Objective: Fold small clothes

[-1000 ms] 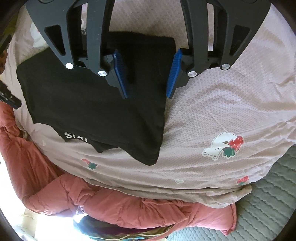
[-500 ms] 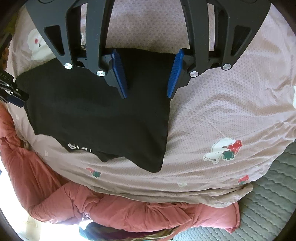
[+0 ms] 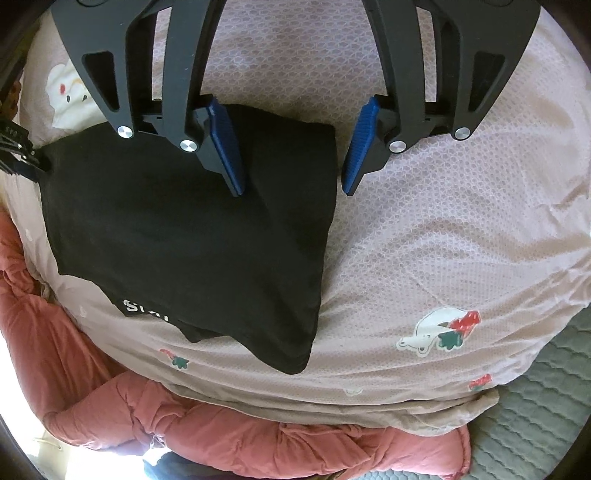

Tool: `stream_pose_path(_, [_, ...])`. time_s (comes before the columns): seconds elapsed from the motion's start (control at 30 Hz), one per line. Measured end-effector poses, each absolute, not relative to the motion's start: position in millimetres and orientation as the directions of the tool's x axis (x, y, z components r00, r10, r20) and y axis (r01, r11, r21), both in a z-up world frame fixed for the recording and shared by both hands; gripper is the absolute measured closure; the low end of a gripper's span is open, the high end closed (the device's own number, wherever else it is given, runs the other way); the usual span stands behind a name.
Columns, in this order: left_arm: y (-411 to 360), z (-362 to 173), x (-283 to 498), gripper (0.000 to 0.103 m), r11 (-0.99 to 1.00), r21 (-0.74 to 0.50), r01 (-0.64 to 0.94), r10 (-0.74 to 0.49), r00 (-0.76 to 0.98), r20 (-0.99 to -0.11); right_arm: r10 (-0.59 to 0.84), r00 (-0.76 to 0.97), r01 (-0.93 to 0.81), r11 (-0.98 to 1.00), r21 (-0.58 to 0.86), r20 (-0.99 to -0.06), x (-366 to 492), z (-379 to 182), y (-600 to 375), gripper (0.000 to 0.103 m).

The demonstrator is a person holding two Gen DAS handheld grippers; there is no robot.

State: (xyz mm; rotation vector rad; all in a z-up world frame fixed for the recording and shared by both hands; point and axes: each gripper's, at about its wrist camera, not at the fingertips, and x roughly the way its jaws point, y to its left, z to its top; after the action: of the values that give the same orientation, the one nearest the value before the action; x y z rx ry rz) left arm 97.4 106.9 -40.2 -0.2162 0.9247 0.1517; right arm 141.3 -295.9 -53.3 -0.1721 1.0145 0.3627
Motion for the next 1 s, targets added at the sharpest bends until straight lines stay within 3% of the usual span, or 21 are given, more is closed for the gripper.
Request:
stream_pose_path(0.77, [97.6, -24.1, 75.1, 0.056, 0.971, -0.113, -0.211, 0.038, 0.602, -0.797, 0.265, 0.494, -0.369, 0.926, 0.077, -0.828, 118.6, -31.9, -302.8, 0.042])
stream_pose_path(0.93, [92.1, -15.1, 69.4, 0.047, 0.973, -0.109, -0.204, 0.039, 0.612, -0.790, 0.288, 0.494, -0.378, 0.921, 0.095, -0.821, 112.3, -24.4, -301.8, 0.042])
stream_pose_path(1.0, [90.1, -10.7, 67.0, 0.042, 0.974, -0.108, -0.200, 0.040, 0.618, -0.785, 0.294, 0.495, -0.380, 0.920, 0.100, -0.818, 109.9, -22.0, -302.0, 0.033])
